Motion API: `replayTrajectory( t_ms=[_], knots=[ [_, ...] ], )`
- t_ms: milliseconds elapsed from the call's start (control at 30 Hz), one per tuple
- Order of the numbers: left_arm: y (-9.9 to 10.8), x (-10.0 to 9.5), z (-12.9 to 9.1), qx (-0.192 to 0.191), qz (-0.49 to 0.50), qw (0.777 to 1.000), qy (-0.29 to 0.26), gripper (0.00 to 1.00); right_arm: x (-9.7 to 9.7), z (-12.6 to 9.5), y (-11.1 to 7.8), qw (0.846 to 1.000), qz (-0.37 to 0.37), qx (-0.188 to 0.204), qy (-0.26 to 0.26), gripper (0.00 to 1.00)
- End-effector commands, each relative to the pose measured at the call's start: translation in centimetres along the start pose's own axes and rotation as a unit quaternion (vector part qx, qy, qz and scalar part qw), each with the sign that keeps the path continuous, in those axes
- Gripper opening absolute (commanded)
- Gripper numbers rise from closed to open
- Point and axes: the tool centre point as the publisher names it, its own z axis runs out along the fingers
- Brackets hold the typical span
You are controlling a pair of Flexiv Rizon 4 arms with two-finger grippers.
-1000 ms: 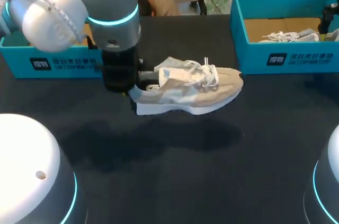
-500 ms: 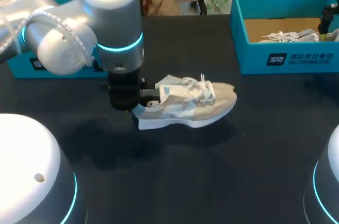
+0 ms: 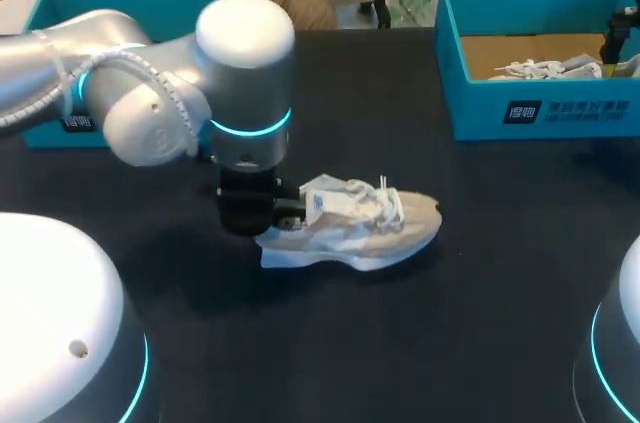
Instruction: Take the shoe out of the shoebox, open the shoe tongue, remove and reinsert the insole, then place the shoe into the shoebox
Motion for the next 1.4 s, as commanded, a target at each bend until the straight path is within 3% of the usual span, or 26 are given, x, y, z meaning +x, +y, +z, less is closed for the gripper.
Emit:
replayTrajectory(
  t_ms=[33, 133, 200, 367, 433, 500, 533, 567, 1000, 1400],
  knots=[
    [0.6, -0.8, 0.6, 0.003, -0.002, 1.0, 0.012, 0.0, 0.0, 0.0, -0.1, 1.0, 0.0, -0.001, 0.0, 1.0],
    [0.6, -0.8, 0.8, 0.003, -0.007, 1.0, 0.016, 0.0, 0.0, 0.0, -0.1, 1.0, 0.0, -0.001, 0.0, 1.0],
    [0.4, -0.9, 1.1, 0.004, -0.006, 1.0, 0.022, 0.23, 0.0, 0.0, -0.1, 1.0, 0.0, -0.001, 0.0, 1.0],
    [0.2, -1.0, 2.2, 0.019, -0.004, 0.999, 0.034, 0.24, 0.0, 0.0, -0.1, 1.0, 0.0, -0.001, 0.0, 1.0],
    [0.2, -1.0, 2.3, 0.022, -0.002, 0.999, 0.034, 0.32, 0.0, 0.0, -0.1, 1.0, 0.0, -0.001, 0.0, 1.0],
    [0.2, -0.9, 2.0, 0.026, -0.002, 0.999, 0.031, 0.49, 0.0, 0.0, -0.1, 1.0, 0.0, -0.001, 0.0, 1.0],
    [0.3, -0.8, 1.8, 0.025, -0.002, 0.999, 0.026, 0.77, 0.0, 0.0, -0.1, 1.0, 0.0, -0.001, 0.0, 1.0],
    [0.3, -0.8, 1.4, 0.029, 0.001, 0.999, 0.02, 0.98, 0.0, 0.0, -0.1, 1.0, 0.0, -0.001, 0.0, 1.0],
    [0.2, 0.0, -2.5, 0.025, 0.012, 0.999, -0.031, 1.0, 0.0, 0.0, -0.1, 1.0, 0.0, -0.001, 0.0, 1.0],
    [1.0, 0.8, -7.9, 0.017, 0.004, 0.993, -0.113, 1.0, 0.0, 0.0, -0.1, 1.0, 0.0, -0.001, 0.0, 1.0]
  ],
)
